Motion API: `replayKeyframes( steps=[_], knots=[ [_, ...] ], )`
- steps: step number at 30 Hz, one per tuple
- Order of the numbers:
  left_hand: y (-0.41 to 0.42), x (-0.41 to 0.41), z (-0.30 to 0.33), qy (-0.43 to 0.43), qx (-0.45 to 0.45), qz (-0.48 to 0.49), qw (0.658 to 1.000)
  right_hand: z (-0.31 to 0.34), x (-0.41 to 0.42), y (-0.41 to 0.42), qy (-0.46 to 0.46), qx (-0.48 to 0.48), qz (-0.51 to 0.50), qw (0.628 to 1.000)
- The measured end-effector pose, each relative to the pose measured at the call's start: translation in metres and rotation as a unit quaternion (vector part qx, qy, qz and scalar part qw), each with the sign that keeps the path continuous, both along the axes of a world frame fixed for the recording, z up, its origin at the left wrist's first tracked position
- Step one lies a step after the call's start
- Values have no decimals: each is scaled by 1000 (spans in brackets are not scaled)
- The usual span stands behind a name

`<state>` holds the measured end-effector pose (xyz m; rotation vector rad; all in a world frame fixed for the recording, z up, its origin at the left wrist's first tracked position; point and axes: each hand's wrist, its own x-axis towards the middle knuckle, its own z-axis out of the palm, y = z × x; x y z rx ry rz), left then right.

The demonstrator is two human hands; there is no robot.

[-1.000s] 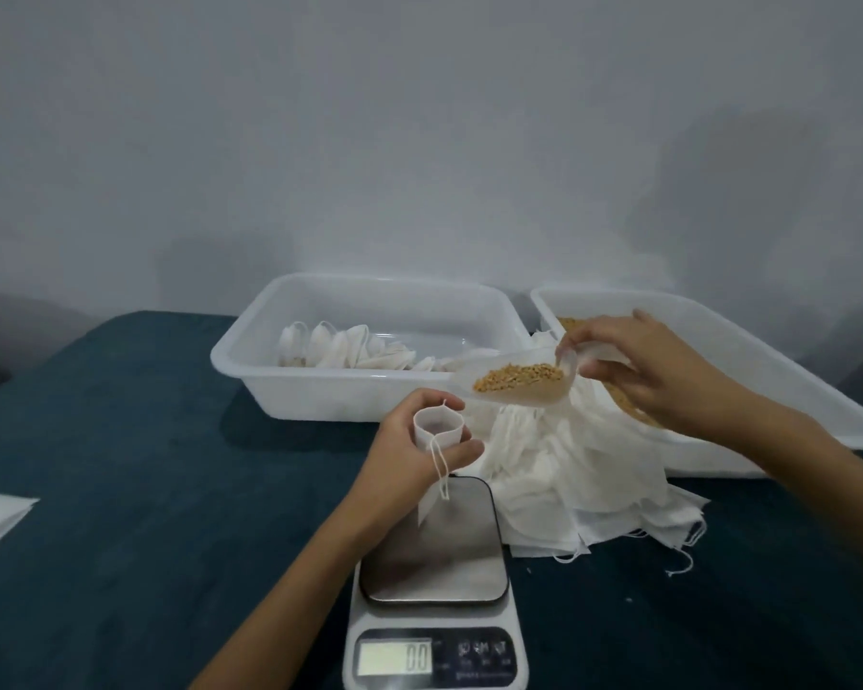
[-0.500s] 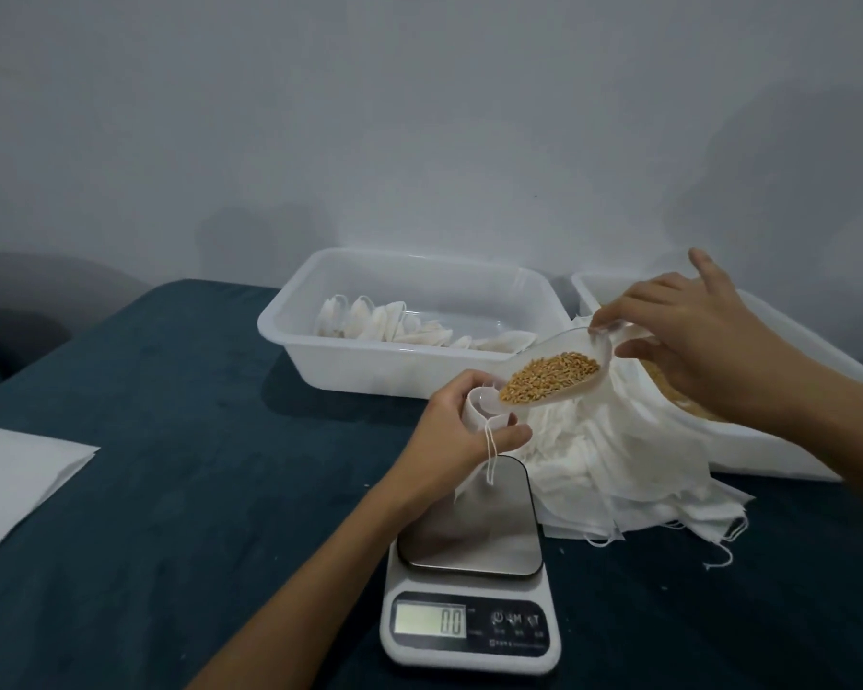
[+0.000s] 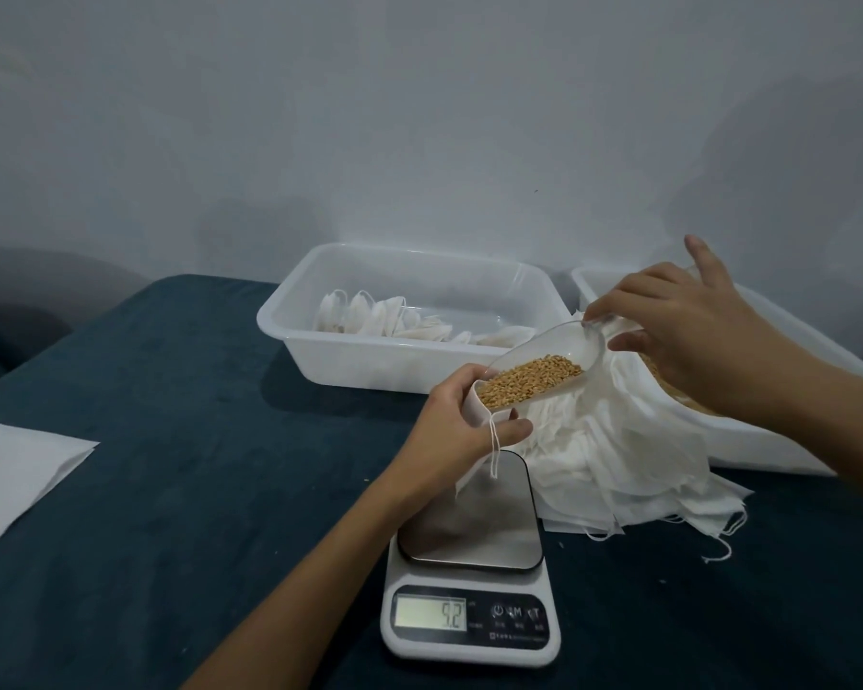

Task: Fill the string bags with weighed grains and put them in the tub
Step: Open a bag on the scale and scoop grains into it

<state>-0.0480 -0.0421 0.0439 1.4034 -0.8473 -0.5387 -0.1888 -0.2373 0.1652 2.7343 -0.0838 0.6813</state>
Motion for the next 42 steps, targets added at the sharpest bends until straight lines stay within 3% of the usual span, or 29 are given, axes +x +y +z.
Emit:
replayKeyframes(
  steps=[42],
  knots=[
    [-2,3,-4,-22,-12,1,1000,-3,-2,4,-21,-27,12,999]
  ],
)
